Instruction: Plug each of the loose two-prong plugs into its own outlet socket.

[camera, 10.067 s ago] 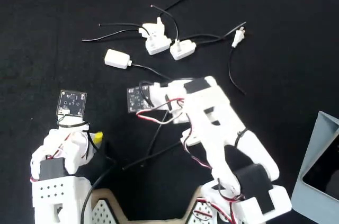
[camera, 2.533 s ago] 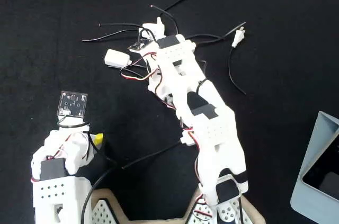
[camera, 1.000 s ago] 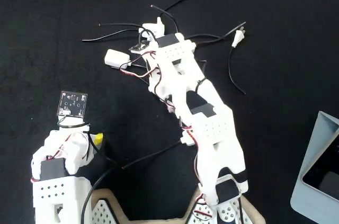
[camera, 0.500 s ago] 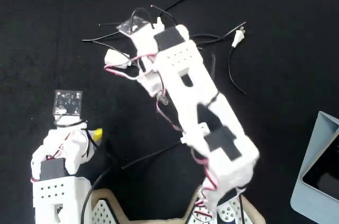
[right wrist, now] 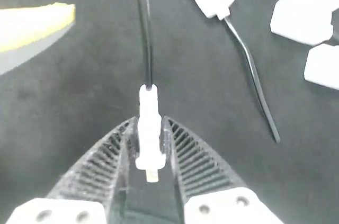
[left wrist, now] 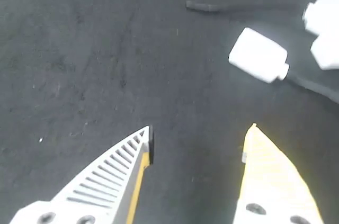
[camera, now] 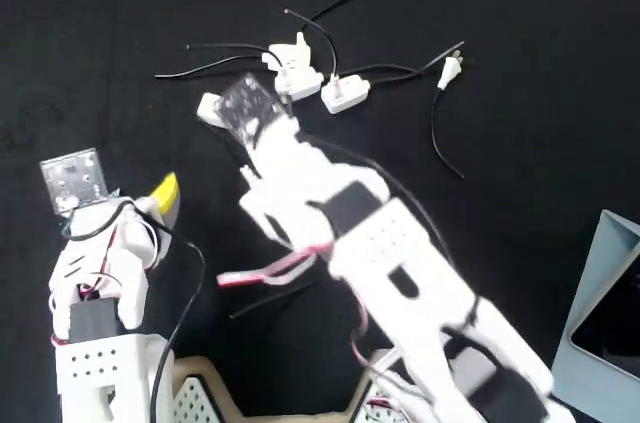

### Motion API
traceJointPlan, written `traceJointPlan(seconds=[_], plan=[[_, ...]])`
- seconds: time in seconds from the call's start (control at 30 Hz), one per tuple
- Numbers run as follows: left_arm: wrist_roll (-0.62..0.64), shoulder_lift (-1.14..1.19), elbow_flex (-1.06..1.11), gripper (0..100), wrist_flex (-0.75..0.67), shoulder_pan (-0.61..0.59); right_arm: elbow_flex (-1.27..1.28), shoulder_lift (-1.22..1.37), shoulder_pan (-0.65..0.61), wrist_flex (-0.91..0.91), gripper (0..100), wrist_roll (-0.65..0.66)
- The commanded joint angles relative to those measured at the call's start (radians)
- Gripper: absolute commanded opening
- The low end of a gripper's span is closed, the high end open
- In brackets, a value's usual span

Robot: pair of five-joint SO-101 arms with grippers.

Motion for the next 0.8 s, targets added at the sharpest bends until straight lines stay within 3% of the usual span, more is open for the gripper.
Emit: traceJointPlan(seconds=[0.0, 0.47, 0.77], plan=[[0.061, -0.005, -0.070, 28, -0.072, 0.045, 0.093, -0.125, -0.038, -0.107, 1.1, -0.008], [0.058, -0.006, -0.142, 28, -0.084, 0.298, 0.183, -0.186, -0.100, -0.183, 1.1, -0.074], [-0.046, -0.107, -0.213, 28, 0.135, 0.430, 0.188, -0.182, -0.095, -0.176, 1.1, -0.081]])
